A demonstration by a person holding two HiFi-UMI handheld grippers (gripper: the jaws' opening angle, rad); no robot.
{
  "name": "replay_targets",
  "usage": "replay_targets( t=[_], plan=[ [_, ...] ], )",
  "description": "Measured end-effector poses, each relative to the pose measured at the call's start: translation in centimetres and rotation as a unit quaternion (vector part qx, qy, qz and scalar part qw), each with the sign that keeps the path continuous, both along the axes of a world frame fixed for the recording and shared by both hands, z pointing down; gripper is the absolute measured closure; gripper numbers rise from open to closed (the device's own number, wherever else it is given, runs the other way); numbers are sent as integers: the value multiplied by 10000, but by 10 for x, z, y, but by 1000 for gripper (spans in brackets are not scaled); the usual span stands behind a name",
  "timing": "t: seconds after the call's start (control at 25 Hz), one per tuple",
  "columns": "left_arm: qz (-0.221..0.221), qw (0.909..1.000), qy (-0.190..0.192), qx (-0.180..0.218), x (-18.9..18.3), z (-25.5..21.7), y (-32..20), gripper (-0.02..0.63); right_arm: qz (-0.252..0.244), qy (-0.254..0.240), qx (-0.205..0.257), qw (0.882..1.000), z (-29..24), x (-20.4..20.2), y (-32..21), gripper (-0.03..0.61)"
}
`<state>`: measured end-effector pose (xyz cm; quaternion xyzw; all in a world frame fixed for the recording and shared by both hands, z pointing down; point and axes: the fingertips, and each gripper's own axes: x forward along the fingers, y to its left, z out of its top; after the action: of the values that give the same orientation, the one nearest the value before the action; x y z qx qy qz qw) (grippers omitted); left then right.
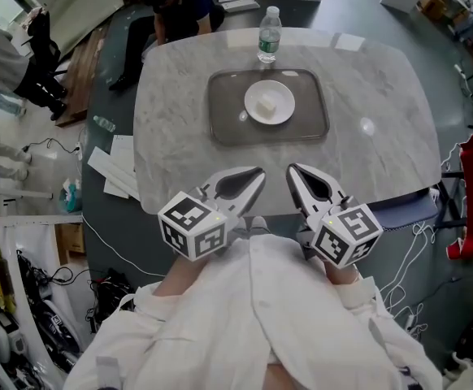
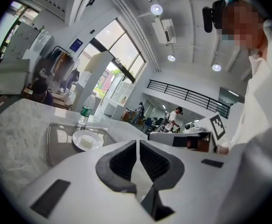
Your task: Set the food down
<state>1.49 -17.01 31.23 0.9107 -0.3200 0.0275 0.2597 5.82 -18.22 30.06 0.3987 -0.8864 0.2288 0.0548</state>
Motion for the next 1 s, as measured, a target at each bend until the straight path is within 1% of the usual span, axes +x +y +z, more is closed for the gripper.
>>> replay_targets(
  t=[0.52,0.8,1.0],
  plan=[
    [-32,9999,-95,-69,-3,2,3,581,-132,227,-12,9997,5,-6,3,577],
    [-15,9998,-122,-128,-3,7,5,581,-201,272,-21,9994,8,-9,4,577],
    [-16,9999,-142,-73,-5,4,5,581,-254,330,-11,9991,8,-12,6,577]
  ],
)
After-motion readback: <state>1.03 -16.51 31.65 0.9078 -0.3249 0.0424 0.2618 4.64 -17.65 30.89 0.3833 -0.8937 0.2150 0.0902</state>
